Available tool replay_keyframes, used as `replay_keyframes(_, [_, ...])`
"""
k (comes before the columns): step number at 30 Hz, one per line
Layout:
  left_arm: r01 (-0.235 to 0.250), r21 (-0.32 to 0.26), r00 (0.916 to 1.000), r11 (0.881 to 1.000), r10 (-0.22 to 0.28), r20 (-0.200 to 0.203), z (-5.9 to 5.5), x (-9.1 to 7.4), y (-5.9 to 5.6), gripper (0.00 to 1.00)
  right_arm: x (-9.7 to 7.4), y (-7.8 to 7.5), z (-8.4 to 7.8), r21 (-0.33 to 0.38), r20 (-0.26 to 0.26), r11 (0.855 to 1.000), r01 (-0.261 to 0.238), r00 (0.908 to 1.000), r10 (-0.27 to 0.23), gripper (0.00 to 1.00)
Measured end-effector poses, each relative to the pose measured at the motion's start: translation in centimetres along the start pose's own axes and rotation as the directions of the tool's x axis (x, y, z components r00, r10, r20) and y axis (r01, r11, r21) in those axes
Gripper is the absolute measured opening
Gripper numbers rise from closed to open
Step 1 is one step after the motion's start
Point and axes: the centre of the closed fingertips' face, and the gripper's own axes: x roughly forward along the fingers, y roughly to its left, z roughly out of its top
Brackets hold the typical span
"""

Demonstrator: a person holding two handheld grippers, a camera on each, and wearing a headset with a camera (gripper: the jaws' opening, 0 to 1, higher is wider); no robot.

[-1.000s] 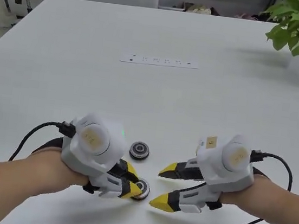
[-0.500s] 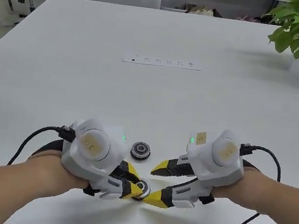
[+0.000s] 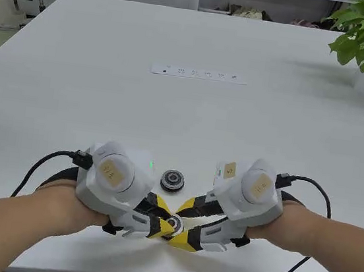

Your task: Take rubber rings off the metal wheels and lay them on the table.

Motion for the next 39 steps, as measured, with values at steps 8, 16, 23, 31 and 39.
replay_keyframes(8, [-0.002, -0.002, 1.0, 1.0, 0.002, 0.003, 0.02, -0.02, 0.0, 0.08, -0.47, 0.01, -0.08, 0.011, 0.013, 1.0, 0.012, 0.9998, -0.012, 0.23])
replay_keyframes(16, [-0.003, -0.003, 1.0, 1.0, 0.003, 0.006, 0.02, -0.02, -0.02, 0.08, -0.97, 0.03, -0.53, 0.023, 0.004, 1.0, 0.02, 0.9998, -0.02, 0.19])
replay_keyframes(23, [-0.002, -0.002, 1.0, 1.0, 0.002, 0.008, 0.01, -0.03, -0.04, 0.08, -0.8, 0.15, -0.47, 0.032, -0.002, 0.999, 0.017, 0.9999, -0.017, 0.23])
replay_keyframes(31, [-0.001, -0.003, 0.9999, 1.0, 0.001, 0.012, 0.0, -0.06, -0.07, 0.08, -0.15, 0.24, -0.07, 0.036, 0.008, 0.999, 0.018, 0.9998, -0.018, 0.29])
replay_keyframes(39, [0.0, -0.003, 0.9999, 1.0, 0.0, 0.013, 0.02, -0.06, -0.08, 0.08, -0.5, -0.03, -0.24, 0.054, 0.011, 0.998, 0.029, 0.9995, -0.03, 0.24])
